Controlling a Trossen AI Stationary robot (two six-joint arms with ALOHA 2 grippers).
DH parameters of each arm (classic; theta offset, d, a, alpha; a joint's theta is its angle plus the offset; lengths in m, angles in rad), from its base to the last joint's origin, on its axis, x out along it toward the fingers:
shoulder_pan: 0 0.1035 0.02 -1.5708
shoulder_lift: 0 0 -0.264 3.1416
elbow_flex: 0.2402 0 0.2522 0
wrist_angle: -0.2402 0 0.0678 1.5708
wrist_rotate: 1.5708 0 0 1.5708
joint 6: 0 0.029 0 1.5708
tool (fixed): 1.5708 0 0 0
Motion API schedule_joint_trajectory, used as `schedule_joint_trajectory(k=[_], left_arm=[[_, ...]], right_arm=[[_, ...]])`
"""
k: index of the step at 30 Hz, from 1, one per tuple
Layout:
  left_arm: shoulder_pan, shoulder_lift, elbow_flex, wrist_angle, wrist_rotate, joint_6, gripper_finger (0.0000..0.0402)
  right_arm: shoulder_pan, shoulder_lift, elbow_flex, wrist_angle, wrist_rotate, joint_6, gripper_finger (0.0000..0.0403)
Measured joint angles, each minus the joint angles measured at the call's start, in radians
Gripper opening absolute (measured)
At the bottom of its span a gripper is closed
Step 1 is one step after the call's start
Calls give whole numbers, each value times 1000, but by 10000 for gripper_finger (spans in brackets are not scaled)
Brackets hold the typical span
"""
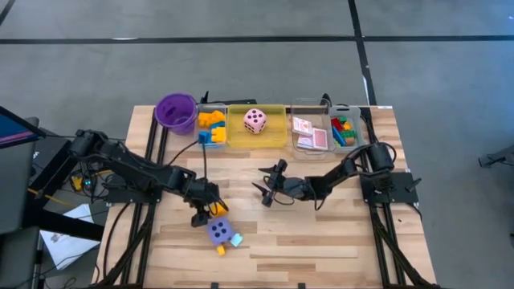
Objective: Pick & Place Toys
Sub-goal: Put the large yellow game piece into the white transparent bin
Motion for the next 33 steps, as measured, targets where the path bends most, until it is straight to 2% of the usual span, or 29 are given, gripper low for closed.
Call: schedule_joint_trajectory(k=[8, 18, 23, 30, 33], left_arm=[[3, 17, 2, 51, -81, -46, 289], [21, 88, 2, 105, -114, -226, 283], [33, 163, 2, 95, -85, -279, 238], [48, 161, 2, 131, -60, -279, 120], [60, 120, 2, 160, -101, -277, 118]], right_arm=[[19, 0, 0, -27, 1, 29, 282], [20, 0, 0, -89, 3, 93, 282], [21, 0, 0, -107, 4, 102, 282], [27, 0, 0, -113, 4, 103, 282], [27, 0, 0, -120, 4, 110, 282]])
